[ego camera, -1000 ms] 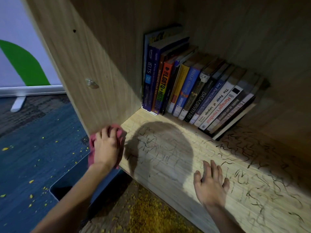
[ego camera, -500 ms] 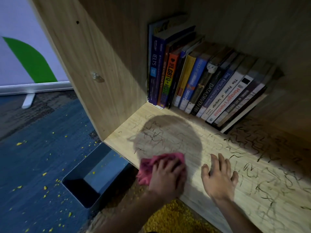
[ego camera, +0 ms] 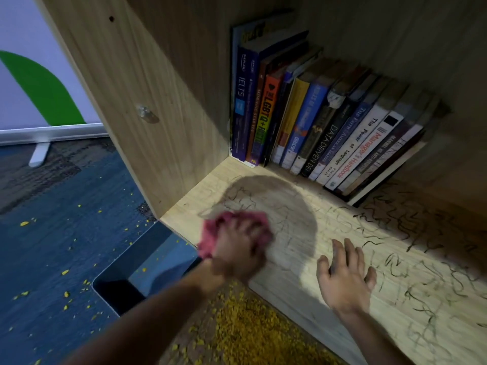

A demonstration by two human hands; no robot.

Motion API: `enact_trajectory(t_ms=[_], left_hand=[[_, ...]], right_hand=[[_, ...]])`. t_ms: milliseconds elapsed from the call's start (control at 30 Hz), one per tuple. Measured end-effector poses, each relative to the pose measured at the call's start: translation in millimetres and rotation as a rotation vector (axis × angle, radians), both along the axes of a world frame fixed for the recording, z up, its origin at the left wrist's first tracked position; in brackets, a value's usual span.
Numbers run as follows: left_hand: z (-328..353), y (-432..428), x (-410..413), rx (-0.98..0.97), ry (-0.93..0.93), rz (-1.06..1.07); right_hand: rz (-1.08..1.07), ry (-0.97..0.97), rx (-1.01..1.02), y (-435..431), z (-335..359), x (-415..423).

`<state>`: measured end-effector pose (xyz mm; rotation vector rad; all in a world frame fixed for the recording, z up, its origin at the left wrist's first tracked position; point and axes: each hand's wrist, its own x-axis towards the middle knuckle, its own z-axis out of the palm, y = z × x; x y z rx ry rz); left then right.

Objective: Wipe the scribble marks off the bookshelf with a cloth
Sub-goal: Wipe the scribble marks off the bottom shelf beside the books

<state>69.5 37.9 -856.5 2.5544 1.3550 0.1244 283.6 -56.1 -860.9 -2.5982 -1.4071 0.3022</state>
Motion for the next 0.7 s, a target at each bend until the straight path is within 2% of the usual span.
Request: enact_trajectory(t_ms=[67, 167, 333, 467, 600, 700], left_hand=[[0, -13, 15, 0.014, -0.107, -0.228], [0, 24, 17, -0.080, -0.047, -0.341], [2, 113, 25, -0.059, -0.059, -0.155], [-8, 172, 16, -0.030, -0.081, 0.060], [-11, 170, -10, 0.025, -0.220, 0.200], [-9, 143, -35, 0.121, -0.283, 0.206]], right_hand=[[-0.014, -0.003, 0.015, 1, 0, -1], [-0.009, -0.017, 0.004, 2, -1, 0], [-0.009, 0.006, -0.056, 3, -2, 4], [-0.027, -0.031, -0.003, 5, -4, 2], [-0.030, -0.052, 0.017, 4, -7, 2], [-0.024, -0.051, 0.005, 4, -6, 2]])
